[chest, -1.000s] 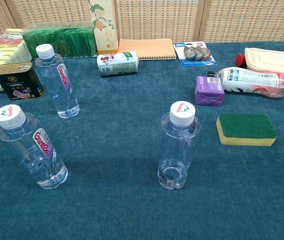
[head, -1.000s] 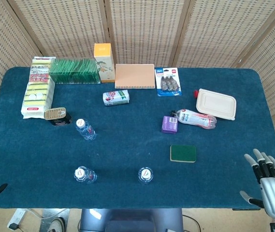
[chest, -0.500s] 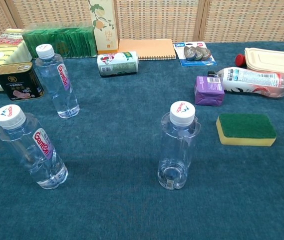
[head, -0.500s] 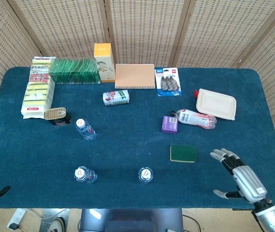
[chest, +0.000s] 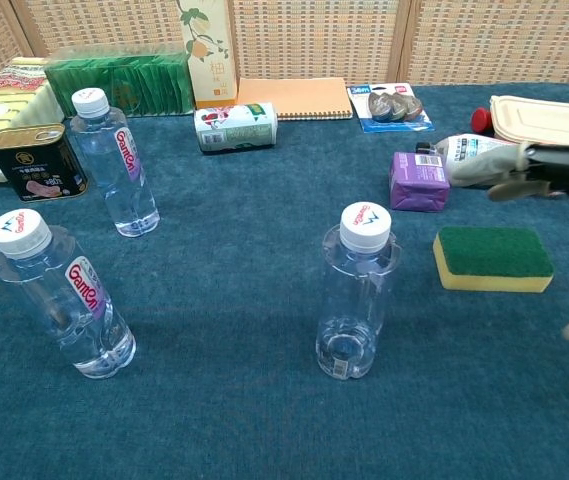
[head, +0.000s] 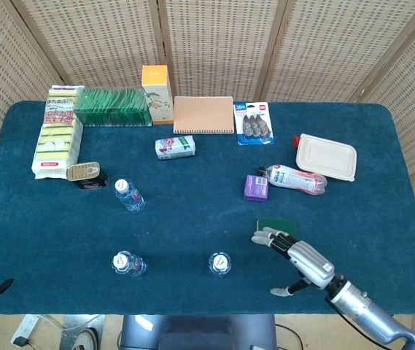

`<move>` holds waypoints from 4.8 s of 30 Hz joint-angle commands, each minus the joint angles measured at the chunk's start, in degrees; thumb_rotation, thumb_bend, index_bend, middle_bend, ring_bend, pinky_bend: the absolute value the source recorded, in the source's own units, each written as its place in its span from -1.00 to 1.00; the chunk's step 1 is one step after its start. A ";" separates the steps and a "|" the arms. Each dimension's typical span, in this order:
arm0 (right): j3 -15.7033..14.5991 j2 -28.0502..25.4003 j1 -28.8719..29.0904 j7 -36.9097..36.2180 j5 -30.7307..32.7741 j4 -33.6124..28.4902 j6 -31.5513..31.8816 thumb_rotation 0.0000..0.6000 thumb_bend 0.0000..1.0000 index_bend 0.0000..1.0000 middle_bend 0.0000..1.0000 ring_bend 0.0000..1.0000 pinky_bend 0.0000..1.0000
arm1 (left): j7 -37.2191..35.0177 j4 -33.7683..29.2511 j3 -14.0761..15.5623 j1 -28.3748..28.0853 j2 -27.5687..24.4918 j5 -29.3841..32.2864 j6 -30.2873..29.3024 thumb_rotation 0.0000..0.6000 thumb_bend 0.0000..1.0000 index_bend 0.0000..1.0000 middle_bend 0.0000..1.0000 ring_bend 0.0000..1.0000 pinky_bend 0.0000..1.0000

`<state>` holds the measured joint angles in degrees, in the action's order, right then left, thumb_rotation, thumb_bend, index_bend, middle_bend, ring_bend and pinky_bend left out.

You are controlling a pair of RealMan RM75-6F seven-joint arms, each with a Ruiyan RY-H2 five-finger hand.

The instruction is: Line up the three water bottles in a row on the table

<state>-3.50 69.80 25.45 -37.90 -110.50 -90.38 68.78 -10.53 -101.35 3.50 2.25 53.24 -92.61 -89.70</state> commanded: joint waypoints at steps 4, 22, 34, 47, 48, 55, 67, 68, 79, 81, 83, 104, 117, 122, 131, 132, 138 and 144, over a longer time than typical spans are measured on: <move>0.16 2.86 4.16 1.17 1.47 -1.49 -4.49 1.00 -1.00 -0.81 -0.81 -0.91 -0.83 | 0.44 -0.10 -0.10 -0.12 0.12 0.27 0.24 1.00 -0.74 -1.00 -1.00 -1.00 -1.00; 1.62 11.69 13.12 -3.41 8.61 -0.53 -12.51 1.00 -1.00 -0.82 -0.66 -0.70 -0.66 | 0.16 -0.14 -0.49 -0.47 0.06 2.01 1.39 1.00 -0.74 -1.00 -1.00 -1.00 -1.00; 2.15 16.91 14.32 -8.50 13.39 1.92 -12.21 1.00 -0.71 -0.04 0.04 -0.24 -0.59 | -1.29 0.31 -0.53 -0.47 -0.16 2.18 1.46 1.00 -0.74 -1.00 -1.00 -1.00 -1.00; 2.70 19.24 10.33 0.06 14.09 2.53 -3.48 1.00 -0.11 0.12 0.20 0.04 0.17 | -1.28 0.03 -0.14 -0.51 -0.31 1.55 1.72 1.00 -0.73 -1.00 -1.00 -1.00 -1.00; 2.70 19.22 10.18 0.58 14.02 2.44 -3.11 1.00 -0.10 0.12 0.20 0.04 0.20 | -1.38 0.04 -0.12 -0.50 -0.32 1.48 1.67 1.00 -0.73 -1.00 -1.00 -1.00 -1.00; 3.01 20.03 8.76 4.90 14.10 2.42 -0.32 1.00 0.05 0.15 0.23 0.09 0.41 | -2.26 0.41 -0.03 -0.41 -0.48 1.28 1.46 1.00 -0.73 -1.00 -1.00 -1.00 -1.00; 8.79 21.04 9.98 11.01 14.48 0.76 3.23 1.00 0.09 0.17 0.25 0.12 0.45 | -2.98 0.60 0.14 -0.52 -0.65 1.00 1.66 1.00 -0.73 -1.00 -1.00 -1.00 -1.00; 9.89 21.56 10.35 12.33 15.02 1.06 3.29 1.00 0.09 0.18 0.25 0.12 0.45 | -2.96 0.58 0.17 -0.57 -0.66 0.98 1.77 1.00 -0.73 -1.00 -1.00 -1.00 -1.00; 19.27 30.19 15.78 23.08 23.55 9.78 0.13 1.00 0.09 0.19 0.27 0.13 0.45 | -2.91 0.55 0.31 -0.92 -0.67 0.94 2.49 1.00 -0.74 -1.00 -1.00 -1.00 -1.00; 20.02 31.96 16.63 24.39 24.41 11.65 -0.11 1.00 0.09 0.19 0.27 0.13 0.45 | -2.85 0.54 0.32 -1.03 -0.66 0.93 2.66 1.00 -0.74 -1.00 -1.00 -1.00 -1.00; 20.84 34.07 17.54 25.16 25.70 13.44 -0.60 1.00 0.09 0.19 0.27 0.13 0.45 | -2.84 0.50 0.33 -1.12 -0.68 0.97 2.83 1.00 -0.73 -1.00 -1.00 -1.00 -1.00; 18.30 41.31 19.81 22.14 24.51 28.95 1.49 1.00 -0.06 0.16 0.21 0.03 0.31 | -4.60 0.95 0.29 -1.32 -1.06 1.59 3.23 1.00 -0.73 -1.00 -1.00 -1.00 -1.00; 13.84 35.52 19.28 19.24 21.47 27.77 -0.26 1.00 -0.35 -0.54 -0.58 -0.62 -0.29 | -4.61 0.81 0.38 -1.26 -1.10 1.39 3.04 1.00 -0.73 -1.00 -1.00 -1.00 -1.00; 13.83 33.45 18.17 18.94 21.06 25.51 1.91 1.00 -0.36 -0.54 -0.61 -0.64 -0.36 | -5.05 1.00 0.46 -1.23 -1.16 1.19 2.93 1.00 -0.74 -1.00 -1.00 -1.00 -1.00; 14.07 27.87 16.38 20.48 19.96 17.83 5.24 1.00 -0.39 -0.58 -0.67 -0.70 -0.43 | -5.12 0.98 0.80 -1.09 -1.18 0.33 2.56 1.00 -0.74 -1.00 -1.00 -1.00 -1.00; 14.28 27.20 16.20 20.73 19.94 16.85 5.62 1.00 -0.39 -0.58 -0.67 -0.70 -0.44 | -5.19 1.00 0.84 -1.04 -1.19 0.22 2.45 1.00 -0.73 -1.00 -1.00 -1.00 -1.00; 14.41 17.43 13.04 24.99 17.17 5.11 10.67 1.00 -0.52 -0.61 -0.77 -0.75 -0.46 | -6.74 1.54 1.17 -1.32 -1.37 -0.48 2.80 1.00 -0.74 -1.00 -1.00 -1.00 -1.00; 10.78 3.28 6.04 29.69 16.17 -9.64 14.33 1.00 -0.68 -0.67 -0.85 -0.84 -0.51 | -10.01 3.32 1.57 -2.55 -1.36 -2.40 3.81 1.00 -0.75 -1.00 -1.00 -1.00 -1.00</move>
<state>9.50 80.24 35.82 -11.52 -93.31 -93.15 80.38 -19.96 -98.48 4.95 0.08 51.84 -94.53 -86.18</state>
